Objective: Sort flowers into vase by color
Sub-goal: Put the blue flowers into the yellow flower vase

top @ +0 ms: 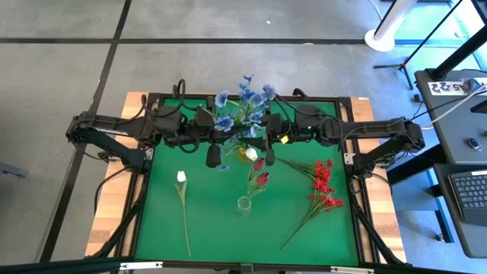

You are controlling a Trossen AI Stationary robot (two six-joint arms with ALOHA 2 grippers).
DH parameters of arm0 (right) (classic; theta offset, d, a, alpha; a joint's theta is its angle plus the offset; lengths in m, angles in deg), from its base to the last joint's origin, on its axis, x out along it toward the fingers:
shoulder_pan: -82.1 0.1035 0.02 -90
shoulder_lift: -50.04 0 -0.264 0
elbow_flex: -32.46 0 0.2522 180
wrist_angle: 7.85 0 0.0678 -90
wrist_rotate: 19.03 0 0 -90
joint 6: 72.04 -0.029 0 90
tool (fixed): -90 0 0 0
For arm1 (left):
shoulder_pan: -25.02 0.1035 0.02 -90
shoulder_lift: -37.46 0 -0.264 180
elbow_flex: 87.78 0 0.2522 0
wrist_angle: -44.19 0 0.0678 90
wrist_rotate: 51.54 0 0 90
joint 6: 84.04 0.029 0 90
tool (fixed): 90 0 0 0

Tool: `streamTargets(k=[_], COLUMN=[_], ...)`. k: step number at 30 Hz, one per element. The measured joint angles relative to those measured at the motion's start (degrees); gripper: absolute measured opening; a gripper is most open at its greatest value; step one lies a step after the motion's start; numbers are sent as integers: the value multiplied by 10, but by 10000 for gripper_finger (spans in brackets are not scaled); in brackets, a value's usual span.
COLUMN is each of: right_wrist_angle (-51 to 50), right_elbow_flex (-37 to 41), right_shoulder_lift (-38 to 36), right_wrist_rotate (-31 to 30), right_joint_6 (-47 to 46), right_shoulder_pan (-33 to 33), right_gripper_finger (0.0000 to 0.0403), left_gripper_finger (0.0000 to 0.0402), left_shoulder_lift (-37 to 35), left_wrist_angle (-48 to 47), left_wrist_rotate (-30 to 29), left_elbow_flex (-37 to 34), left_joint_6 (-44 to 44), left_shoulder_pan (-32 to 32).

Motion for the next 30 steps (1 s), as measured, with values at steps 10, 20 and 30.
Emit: streamTargets(k=[10, 20, 30], right_wrist_angle=[9, 7, -52], right_elbow_flex=[0, 0, 0], right_shoulder_lift=[0, -26, -120], right_wrist_rotate=[-10, -69, -70], right_joint_6=[9, 15, 16], right_shoulder_pan=[0, 0, 0], right_gripper_finger=[13, 9, 4], left_gripper_finger=[9, 77, 165], left_shoulder_lift=[0, -22, -75], left_wrist_angle=[-14, -53, -65], left_wrist_rotate=[-1, -56, -104], left_elbow_flex=[0, 0, 0], left_joint_6=[0, -20, -4], left_shoulder_pan=[0, -7, -60])
